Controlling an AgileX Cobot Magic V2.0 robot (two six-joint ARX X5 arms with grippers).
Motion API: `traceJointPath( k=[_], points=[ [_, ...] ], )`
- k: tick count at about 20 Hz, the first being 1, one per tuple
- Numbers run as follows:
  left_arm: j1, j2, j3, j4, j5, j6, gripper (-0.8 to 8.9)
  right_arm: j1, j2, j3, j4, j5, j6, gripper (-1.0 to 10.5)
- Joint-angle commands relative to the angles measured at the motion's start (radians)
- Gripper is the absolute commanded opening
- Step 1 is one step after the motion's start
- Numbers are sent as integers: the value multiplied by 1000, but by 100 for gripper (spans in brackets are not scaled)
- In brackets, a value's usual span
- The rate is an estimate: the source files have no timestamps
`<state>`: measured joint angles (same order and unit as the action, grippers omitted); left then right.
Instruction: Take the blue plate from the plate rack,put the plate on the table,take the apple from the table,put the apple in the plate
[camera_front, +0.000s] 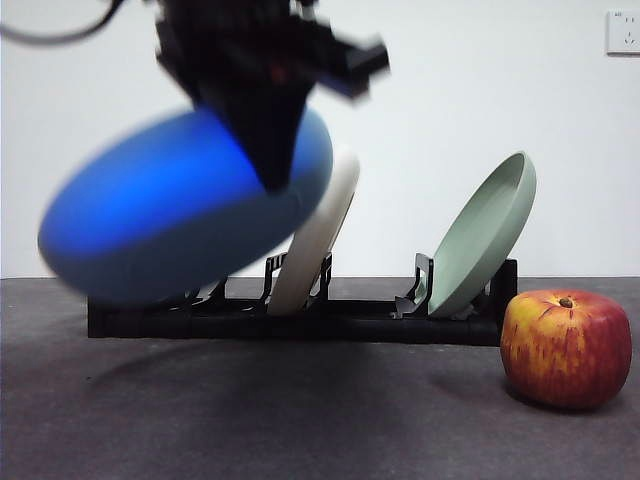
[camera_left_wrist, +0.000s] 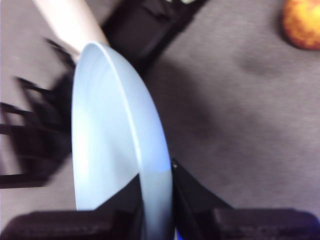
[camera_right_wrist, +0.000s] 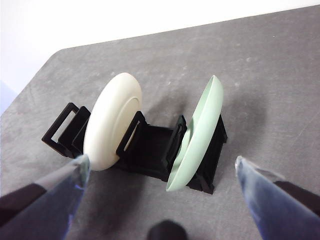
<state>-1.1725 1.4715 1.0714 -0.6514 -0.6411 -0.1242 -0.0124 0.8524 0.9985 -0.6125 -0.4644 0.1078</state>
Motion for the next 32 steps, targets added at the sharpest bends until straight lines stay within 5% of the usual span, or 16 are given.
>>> traceJointPath(
  k=[1,9,10,12,13,22,25,32],
  points=[
    [5,13,-56,112,93,23,-8,0,0,3,6,2,-4,495],
    [74,146,-82,152,393,76,8,0,0,3,5,2,8,495],
    [81,147,-82,147,439,76,71,0,0,3,5,1,9,495],
    [82,146,-82,153,499,76,466,0,0,3,5,0,16,495],
    [82,146,-82,153,497,76,503,0,0,3,5,1,16,495],
    [81,90,-66,157,513,72,503,3,0,3,-11,-18,60,495],
    [81,2,-34,153,513,72,502,15,8,3,-39,-86,58,495],
    [81,-299,70,136,418,80,502,139,98,3,-202,-53,-39,500]
  ],
)
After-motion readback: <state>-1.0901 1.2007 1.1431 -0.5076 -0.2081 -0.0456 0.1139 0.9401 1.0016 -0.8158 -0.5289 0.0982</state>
